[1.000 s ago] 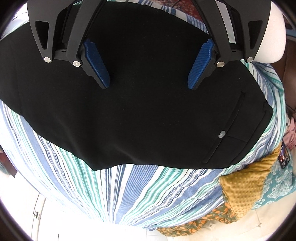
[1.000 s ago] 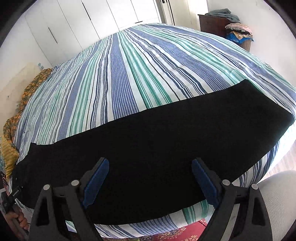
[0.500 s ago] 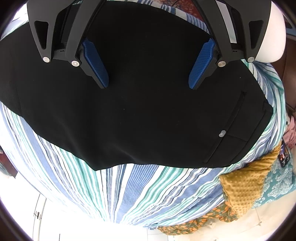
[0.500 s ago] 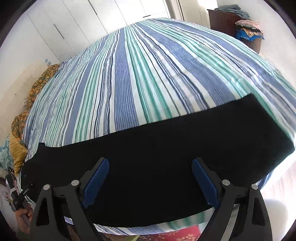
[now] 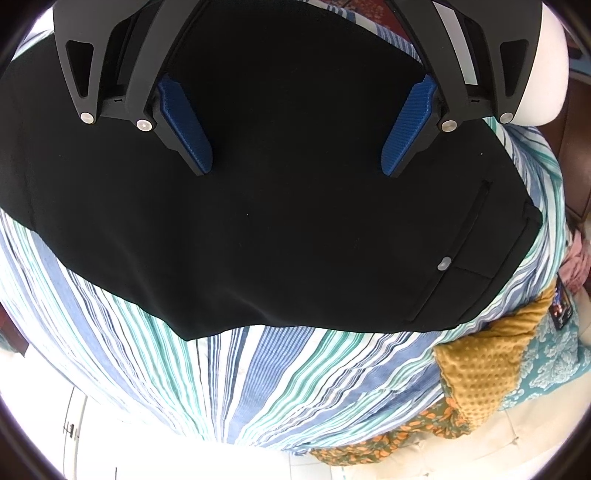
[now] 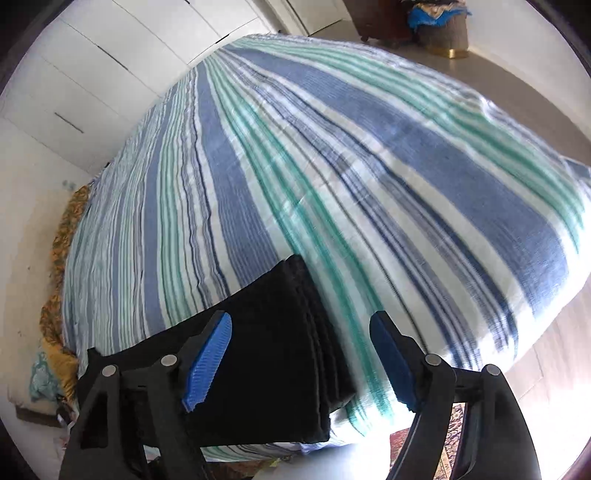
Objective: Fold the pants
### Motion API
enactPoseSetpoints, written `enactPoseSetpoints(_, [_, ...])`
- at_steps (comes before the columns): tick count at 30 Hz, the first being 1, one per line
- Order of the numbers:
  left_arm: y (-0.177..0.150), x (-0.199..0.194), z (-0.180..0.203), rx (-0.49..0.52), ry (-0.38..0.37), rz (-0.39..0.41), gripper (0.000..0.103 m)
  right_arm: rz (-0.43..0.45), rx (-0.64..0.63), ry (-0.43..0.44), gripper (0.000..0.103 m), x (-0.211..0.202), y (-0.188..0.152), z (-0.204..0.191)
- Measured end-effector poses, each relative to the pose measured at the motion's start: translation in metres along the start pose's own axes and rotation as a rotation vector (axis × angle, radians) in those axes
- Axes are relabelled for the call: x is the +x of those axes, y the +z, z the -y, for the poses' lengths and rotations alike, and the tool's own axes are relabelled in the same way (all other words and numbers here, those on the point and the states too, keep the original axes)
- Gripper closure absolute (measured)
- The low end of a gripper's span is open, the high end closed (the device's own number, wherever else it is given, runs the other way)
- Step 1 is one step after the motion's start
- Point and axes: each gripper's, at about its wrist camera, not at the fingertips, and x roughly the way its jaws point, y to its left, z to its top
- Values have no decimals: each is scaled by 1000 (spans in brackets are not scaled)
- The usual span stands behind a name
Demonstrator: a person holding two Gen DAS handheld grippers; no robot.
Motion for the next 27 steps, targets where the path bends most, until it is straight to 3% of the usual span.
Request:
enactPoseSetpoints(6, [-1, -1, -1, 5, -4, 3, 9, -40, 27, 33, 31, 39, -7, 8])
enactPoseSetpoints(13, [-1, 0, 2, 8, 10, 6, 8, -176, 0, 274, 36, 63, -15, 0])
enactPoseSetpoints(17, [-2, 1, 3, 13, 16, 7, 8, -209, -21, 190, 52, 73, -18, -3])
enactPoseSetpoints(19, [-2, 1, 3, 12, 15, 6, 8, -210, -27, 181, 72, 75, -18, -6])
enactPoseSetpoints(20, [-2, 1, 3, 12, 14, 6, 8, -215, -21, 212, 88, 76, -18, -7])
enactPoseSetpoints(23, [-2, 1, 3, 12, 15, 6, 8, -192, -5, 272, 91, 69, -21, -16])
enactPoseSetpoints(27, [-2, 1, 3, 8, 13, 6, 7, -133, 61, 452, 91, 50, -28, -32])
